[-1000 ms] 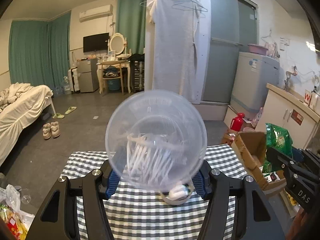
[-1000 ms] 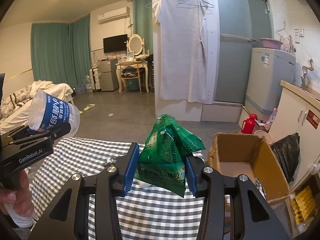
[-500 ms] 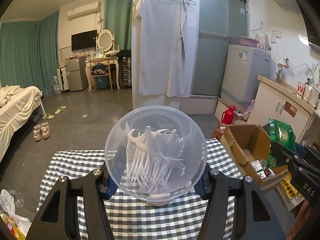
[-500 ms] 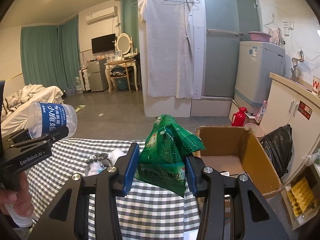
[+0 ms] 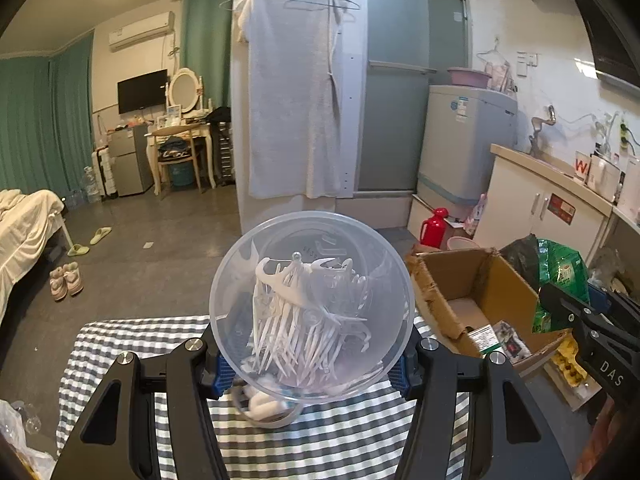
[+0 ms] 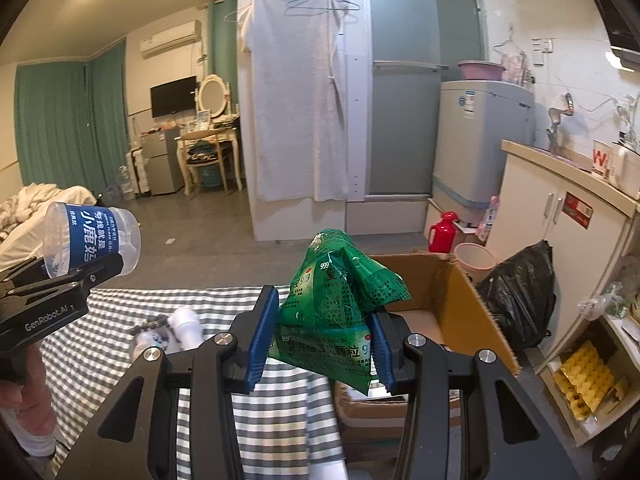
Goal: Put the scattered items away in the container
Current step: 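Carry the jar with the left tool while the right tool carries the sachets to the box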
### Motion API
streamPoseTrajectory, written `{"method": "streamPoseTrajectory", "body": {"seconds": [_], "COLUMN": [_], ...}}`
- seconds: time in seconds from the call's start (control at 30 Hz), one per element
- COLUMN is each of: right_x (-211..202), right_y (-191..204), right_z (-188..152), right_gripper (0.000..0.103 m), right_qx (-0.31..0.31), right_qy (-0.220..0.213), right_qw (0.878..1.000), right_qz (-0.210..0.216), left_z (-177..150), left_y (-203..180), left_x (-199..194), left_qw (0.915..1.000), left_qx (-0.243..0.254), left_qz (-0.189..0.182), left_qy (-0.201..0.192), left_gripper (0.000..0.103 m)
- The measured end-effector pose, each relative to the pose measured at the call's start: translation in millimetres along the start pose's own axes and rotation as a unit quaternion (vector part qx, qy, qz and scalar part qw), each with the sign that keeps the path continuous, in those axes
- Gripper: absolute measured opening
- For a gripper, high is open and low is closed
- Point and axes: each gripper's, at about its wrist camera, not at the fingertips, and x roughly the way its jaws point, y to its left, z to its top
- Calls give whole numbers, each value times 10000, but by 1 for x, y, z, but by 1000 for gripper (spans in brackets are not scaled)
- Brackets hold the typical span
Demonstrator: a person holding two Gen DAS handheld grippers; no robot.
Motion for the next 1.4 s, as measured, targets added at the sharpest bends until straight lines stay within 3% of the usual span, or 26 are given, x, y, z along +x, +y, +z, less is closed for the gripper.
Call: {"method": "streamPoseTrajectory", "body": {"seconds": [0.87, 1.2, 1.4], "right_x": [0, 24, 53], "right_y": [-100, -126, -132], "right_z": [-2, -9, -18], "right_gripper": [43, 43, 43], "right_qx": [425, 511, 419], "right_qy": [1, 285, 645], "right_qw": [9930, 9900, 9883], "right_qz": [-1102, -1287, -1319], "left_z": [27, 26, 16], "left_y": [-121, -167, -191], "left_x": [33, 54, 87], "left_qw": [9920, 9869, 9814], "left_qx": [653, 869, 972], "left_qz": [-1080, -1347, -1570], "left_qy": [56, 167, 527], "left_gripper": [60, 60, 60]}}
